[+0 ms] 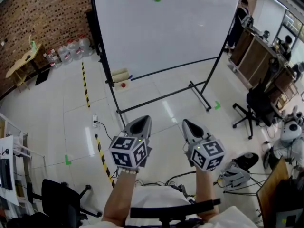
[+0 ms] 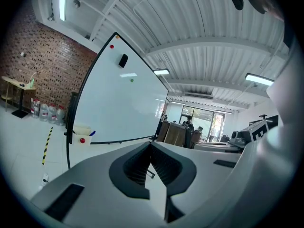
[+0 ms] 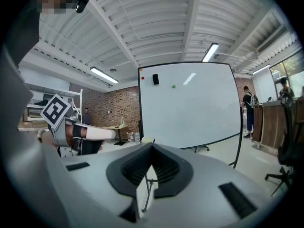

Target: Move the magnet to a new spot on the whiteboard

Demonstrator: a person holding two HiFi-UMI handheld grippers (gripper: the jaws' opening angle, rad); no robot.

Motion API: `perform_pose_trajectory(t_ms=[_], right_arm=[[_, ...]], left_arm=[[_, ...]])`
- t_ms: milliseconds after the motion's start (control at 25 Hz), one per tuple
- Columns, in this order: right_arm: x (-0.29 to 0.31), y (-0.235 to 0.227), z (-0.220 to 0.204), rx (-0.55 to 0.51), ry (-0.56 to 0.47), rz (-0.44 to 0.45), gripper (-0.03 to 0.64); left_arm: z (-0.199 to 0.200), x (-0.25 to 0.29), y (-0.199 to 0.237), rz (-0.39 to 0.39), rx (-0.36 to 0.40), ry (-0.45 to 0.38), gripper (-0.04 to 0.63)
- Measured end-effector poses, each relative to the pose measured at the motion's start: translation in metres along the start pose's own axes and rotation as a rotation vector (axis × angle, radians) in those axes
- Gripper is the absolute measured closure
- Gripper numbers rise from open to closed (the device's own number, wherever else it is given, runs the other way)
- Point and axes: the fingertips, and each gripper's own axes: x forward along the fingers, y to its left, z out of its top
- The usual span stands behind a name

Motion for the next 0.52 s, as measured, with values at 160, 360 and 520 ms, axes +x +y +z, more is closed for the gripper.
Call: perform_pose_trajectory(t_ms=[160,360,520], right_arm=[[0.001,-0.004,-0.001,0.005,0.004,0.003,0.614],[0.002,-0.009,-0.001,0.011,0.004,0.005,0.615],[-0.001,-0.013,0.001,0.011,0.004,0.006,0.614]], left_arm=[[-0.001,0.005,0.000,0.001,-0.001,0.003,0.597],[0.000,0.008,-0.001,0.005,-0.001,0.004,0.597],[0.001,0.011,-0.005,0.008,-0.002,0.004,0.597]])
